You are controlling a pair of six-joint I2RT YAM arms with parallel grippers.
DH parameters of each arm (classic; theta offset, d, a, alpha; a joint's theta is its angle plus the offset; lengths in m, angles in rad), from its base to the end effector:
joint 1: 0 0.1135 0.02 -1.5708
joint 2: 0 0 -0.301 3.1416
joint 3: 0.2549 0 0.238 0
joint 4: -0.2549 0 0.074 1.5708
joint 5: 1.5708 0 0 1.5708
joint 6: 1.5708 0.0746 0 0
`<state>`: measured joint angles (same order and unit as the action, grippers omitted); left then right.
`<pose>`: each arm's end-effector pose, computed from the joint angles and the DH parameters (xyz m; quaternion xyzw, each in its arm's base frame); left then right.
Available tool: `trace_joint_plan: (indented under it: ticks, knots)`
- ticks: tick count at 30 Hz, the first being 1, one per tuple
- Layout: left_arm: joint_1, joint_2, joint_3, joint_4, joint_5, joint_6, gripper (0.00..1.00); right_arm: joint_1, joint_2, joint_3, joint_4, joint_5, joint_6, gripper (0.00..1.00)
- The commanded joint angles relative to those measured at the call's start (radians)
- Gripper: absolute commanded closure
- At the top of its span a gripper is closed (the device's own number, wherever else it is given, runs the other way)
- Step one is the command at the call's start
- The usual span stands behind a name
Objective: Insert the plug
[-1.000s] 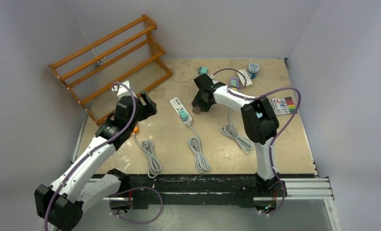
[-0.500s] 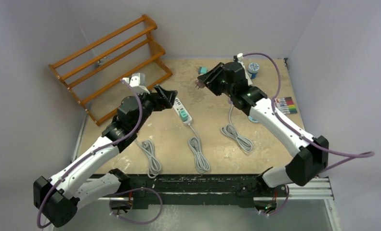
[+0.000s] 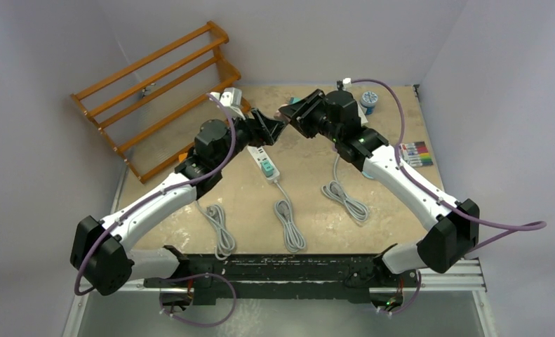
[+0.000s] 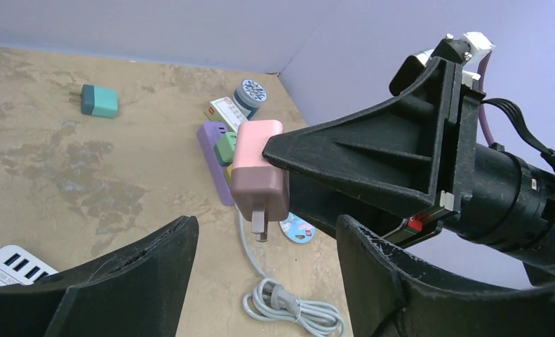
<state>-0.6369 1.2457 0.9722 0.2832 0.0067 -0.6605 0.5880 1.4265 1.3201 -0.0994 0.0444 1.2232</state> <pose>0.2493 -0.1850 0.3957 -0.0059 0.7036 -0.4311 0.5648 0.2993 0.1955 0.4162 0.2556 0.7326 0.4855 0.4028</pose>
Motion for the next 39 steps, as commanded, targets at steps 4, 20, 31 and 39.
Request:
trace_joint_plan:
  ticks: [4,20,31,39]
  knots:
    - [-0.007,0.022,0.060,0.080,-0.010,0.034,0.33,0.010,-0.032,0.050,0.073,-0.038,0.040,1.00]
    - [-0.008,0.070,0.087,0.096,0.008,0.038,0.80,0.027,-0.037,0.056,0.078,-0.053,0.047,1.00]
    - [-0.008,0.023,0.032,0.153,0.020,0.034,1.00,0.028,-0.059,0.056,0.109,-0.150,-0.050,0.49]
    - [-0.007,-0.081,-0.032,0.213,0.188,0.013,1.00,-0.007,-0.240,-0.016,0.130,-0.159,-0.359,0.34]
